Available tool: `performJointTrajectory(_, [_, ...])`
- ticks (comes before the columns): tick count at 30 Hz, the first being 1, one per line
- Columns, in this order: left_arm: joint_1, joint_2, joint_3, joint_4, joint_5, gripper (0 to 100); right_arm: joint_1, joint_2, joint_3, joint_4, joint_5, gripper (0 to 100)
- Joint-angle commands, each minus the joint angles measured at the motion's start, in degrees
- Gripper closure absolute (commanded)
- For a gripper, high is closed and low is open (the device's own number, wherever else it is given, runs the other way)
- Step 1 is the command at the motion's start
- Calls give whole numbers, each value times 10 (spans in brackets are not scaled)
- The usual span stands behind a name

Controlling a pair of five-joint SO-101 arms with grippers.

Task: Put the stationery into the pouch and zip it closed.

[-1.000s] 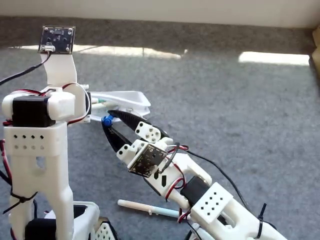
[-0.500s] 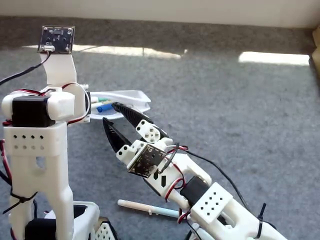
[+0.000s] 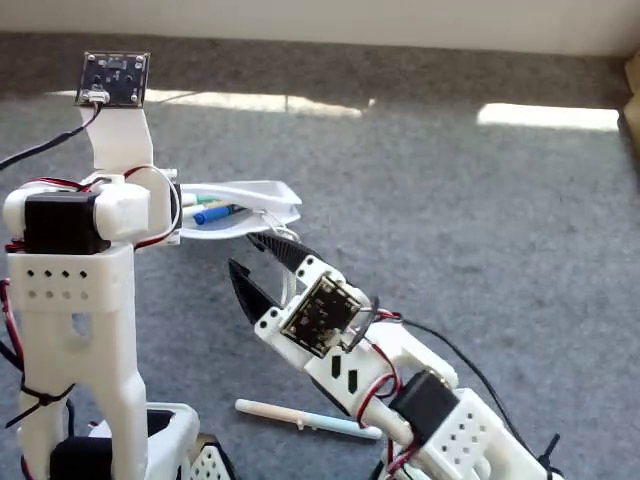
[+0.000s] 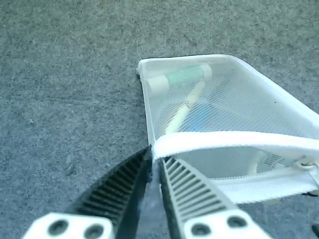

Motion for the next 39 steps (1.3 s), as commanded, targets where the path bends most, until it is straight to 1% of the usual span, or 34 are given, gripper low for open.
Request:
performJointTrajectory(1, [0,-14,-1,-11,-2,993,-4,-22,-76,84,-10,887])
performJointTrajectory(7, [-37,-15,-2,-12,18,993,-6,-22,-95,152,-10,887])
performJointTrajectory(13, [-40,-18,-2,-17,18,993,-9,-22,-89,239,-10,887])
performJointTrajectory(16, [-40,-15,-2,-19,18,993,-33,-22,-62,267,-10,887])
performJointTrajectory(20, [-40,-15,-2,-19,18,993,-96,-22,0,270,-15,887])
performJointTrajectory(23, [-40,-15,-2,-19,18,993,-135,-22,39,270,-52,887])
performJointTrajectory(28, [-40,-15,-2,-19,18,993,-189,-22,63,269,-59,887])
performJointTrajectory(32, [-40,-15,-2,-19,18,993,-199,-22,66,265,-59,887])
performJointTrajectory(34, [-40,-15,-2,-19,18,993,-199,-11,67,247,-64,887])
performJointTrajectory(39, [-39,-15,-2,-19,18,993,-199,95,65,214,-87,886])
